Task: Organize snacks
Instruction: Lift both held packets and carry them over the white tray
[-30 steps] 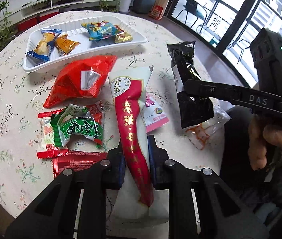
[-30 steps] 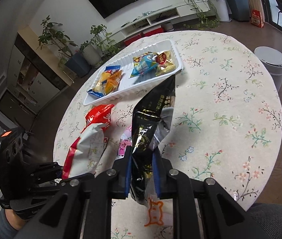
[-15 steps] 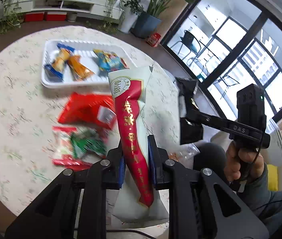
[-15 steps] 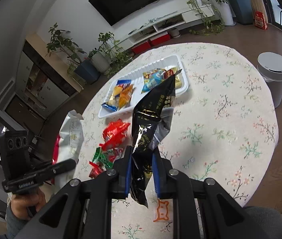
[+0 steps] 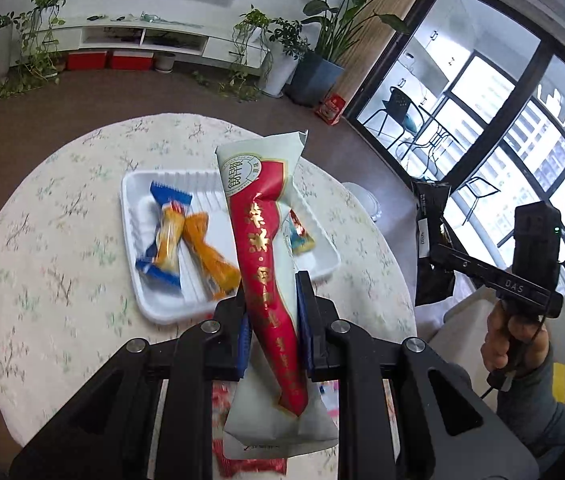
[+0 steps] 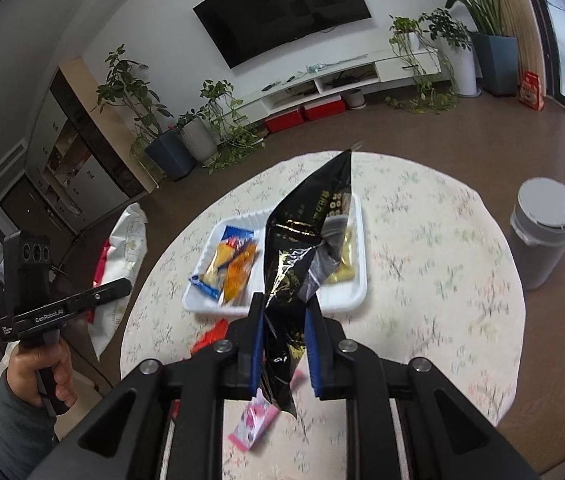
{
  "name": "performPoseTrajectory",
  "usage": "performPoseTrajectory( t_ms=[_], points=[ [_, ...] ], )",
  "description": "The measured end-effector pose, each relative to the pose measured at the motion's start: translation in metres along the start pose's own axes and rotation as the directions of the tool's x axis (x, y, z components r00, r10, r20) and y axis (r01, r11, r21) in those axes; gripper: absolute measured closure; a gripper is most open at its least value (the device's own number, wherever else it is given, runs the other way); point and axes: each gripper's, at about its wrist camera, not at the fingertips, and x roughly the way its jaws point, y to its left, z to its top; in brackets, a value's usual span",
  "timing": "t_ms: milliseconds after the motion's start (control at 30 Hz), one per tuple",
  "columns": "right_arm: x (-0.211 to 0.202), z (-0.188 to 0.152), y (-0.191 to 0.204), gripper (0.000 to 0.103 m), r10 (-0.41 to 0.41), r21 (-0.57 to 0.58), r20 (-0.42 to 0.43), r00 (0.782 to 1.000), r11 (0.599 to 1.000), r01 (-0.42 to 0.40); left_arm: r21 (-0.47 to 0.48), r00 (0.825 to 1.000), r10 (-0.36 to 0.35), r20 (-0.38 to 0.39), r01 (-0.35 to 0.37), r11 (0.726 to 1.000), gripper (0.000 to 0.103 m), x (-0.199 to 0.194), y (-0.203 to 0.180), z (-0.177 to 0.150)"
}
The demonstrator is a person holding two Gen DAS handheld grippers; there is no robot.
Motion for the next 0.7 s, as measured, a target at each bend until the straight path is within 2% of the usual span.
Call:
performPoseTrajectory(
  t_ms=[167,333,500,700],
  points=[
    [0.026,0.039,0.009,0.083,0.02,-0.058,-0.027,0.999,0.998,-0.022,0.001,1.0,0.015,-0.027,-0.015,1.0,0.085,0.035,0.003,0.041],
    [0.074,0.065,0.023,0.083,0.034,-0.117,-0.103,0.994,0.992,-0.045,-0.013,0.997,0.018,-0.074,-0.019,1.0,0.085,0.08,0.006,0.054],
    [0.133,0.072,0.029,0.083,0.033,-0.142,-0.198,0.98,0.988,-0.062,-0.052,0.992,0.058,-0.109,-0.064,0.997,0.085,0.121,0.025,0.059],
    [0.184,0.068,0.024,0.083,0.017,-0.133,-0.278,0.961,0.99,-0.056,-0.071,0.986,0.095,-0.139,-0.106,0.992,0.085,0.158,0.045,0.058]
  ],
)
